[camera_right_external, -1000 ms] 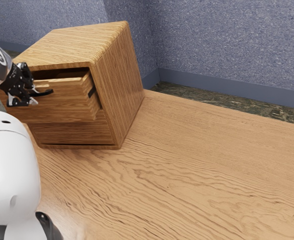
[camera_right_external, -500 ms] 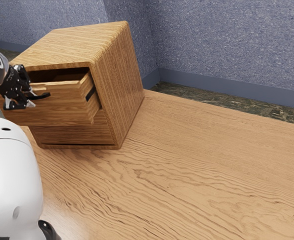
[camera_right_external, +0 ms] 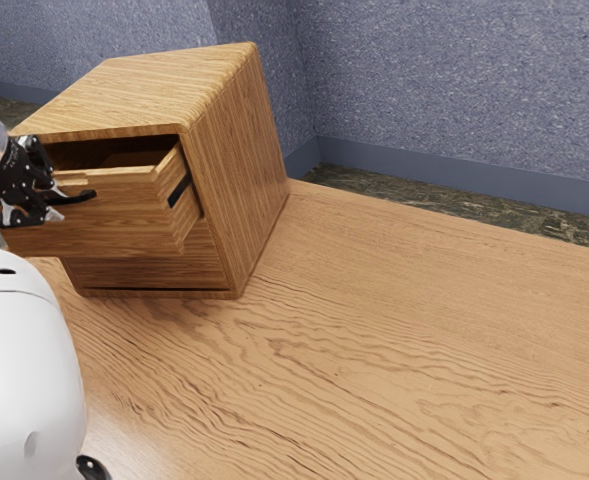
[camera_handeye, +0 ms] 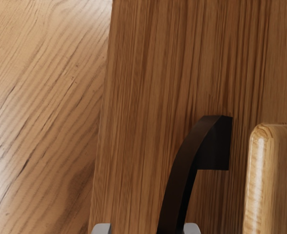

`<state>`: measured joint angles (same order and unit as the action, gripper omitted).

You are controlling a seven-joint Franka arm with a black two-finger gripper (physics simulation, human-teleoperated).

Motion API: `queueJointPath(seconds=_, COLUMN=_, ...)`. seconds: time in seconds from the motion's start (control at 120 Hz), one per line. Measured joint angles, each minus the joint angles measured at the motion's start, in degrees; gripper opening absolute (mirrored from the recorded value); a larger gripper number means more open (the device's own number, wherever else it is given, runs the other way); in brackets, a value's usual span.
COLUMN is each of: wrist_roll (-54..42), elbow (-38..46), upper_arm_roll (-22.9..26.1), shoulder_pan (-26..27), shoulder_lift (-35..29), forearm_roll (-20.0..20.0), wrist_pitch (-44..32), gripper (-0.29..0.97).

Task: Pull the drawer handle with one arm to open the drawer

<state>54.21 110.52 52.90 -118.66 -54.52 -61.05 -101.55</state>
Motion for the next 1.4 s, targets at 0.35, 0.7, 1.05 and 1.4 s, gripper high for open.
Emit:
queueJointPath(seconds=0.35, wrist_roll=-0.02, elbow=1.69, upper_arm_roll=-1.12, shoulder_pan=1.13, shoulder_lift=-1.28, forearm_roll=0.0, wrist_pitch=0.26, gripper=0.09)
queueJointPath(seconds=0.7, wrist_roll=-0.01, elbow=3.62, upper_arm_roll=-2.94, shoulder_pan=2.61, shoulder_lift=-3.34, forearm_roll=-0.02, wrist_pitch=0.89, gripper=0.09)
queueJointPath(seconds=1.05, wrist_roll=0.01, elbow=5.25, upper_arm_roll=-4.64, shoulder_pan=3.43, shoulder_lift=-4.93, forearm_roll=-0.01, wrist_pitch=1.56, gripper=0.09)
queueJointPath(seconds=1.4, wrist_roll=-0.01, elbow=6.12, upper_arm_roll=-5.51, shoulder_pan=3.43, shoulder_lift=-6.24, forearm_roll=-0.03, wrist_pitch=2.41, gripper=0.1)
